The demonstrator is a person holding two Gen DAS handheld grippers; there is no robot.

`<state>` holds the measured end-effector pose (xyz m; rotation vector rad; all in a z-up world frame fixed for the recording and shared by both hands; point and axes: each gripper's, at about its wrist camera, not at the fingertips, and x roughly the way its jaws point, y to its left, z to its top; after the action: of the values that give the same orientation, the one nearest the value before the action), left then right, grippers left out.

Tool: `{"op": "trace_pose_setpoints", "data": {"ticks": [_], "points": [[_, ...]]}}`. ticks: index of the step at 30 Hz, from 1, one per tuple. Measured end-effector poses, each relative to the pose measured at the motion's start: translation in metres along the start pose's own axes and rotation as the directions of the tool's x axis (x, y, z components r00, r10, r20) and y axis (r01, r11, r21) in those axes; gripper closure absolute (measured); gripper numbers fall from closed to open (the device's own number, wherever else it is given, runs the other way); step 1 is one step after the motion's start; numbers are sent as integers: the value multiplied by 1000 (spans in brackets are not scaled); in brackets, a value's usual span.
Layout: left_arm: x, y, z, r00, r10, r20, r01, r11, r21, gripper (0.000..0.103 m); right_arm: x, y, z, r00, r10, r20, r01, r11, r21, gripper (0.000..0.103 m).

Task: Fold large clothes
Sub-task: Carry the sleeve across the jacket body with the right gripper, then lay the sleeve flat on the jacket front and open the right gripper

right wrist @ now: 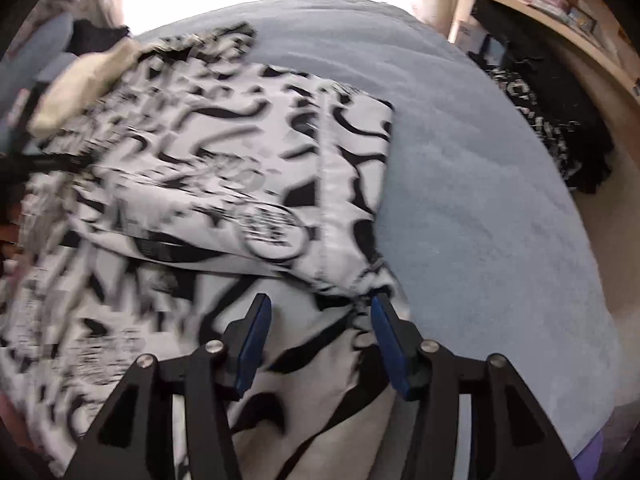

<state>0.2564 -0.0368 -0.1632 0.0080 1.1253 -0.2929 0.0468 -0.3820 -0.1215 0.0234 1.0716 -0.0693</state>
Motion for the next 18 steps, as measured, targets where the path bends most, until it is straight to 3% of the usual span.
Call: {"op": "trace_pose_setpoints", "data": {"ticks": [2, 3, 5, 8, 16, 18], "points": [[-4, 2, 1, 999, -46, -2, 46, 999, -10, 47, -21, -4, 7, 995, 98, 35, -99, 994, 35, 44], [-7, 2, 2, 998, -56, 6, 57, 998, -4, 44, -27, -5, 9, 991, 126, 51, -128, 990, 54, 36], [-10, 1, 4, 998, -53, 23, 52, 998, 18, 43, -39, -16, 22, 978, 178, 108, -191, 974, 124, 25], [-3, -3, 8, 999, -45, -1, 45, 999, 12, 42, -30, -35, 48, 974, 180, 139, -206, 956, 210, 24], [14, -5, 12, 998, -57, -14, 57, 998, 4, 42, 85, -97, 123, 984, 174, 31, -170, 887, 430, 24], [15, -8, 15, 999, -52, -11, 52, 998, 16, 48, 108, -102, 130, 983, 184, -3, -163, 876, 454, 24]]}}
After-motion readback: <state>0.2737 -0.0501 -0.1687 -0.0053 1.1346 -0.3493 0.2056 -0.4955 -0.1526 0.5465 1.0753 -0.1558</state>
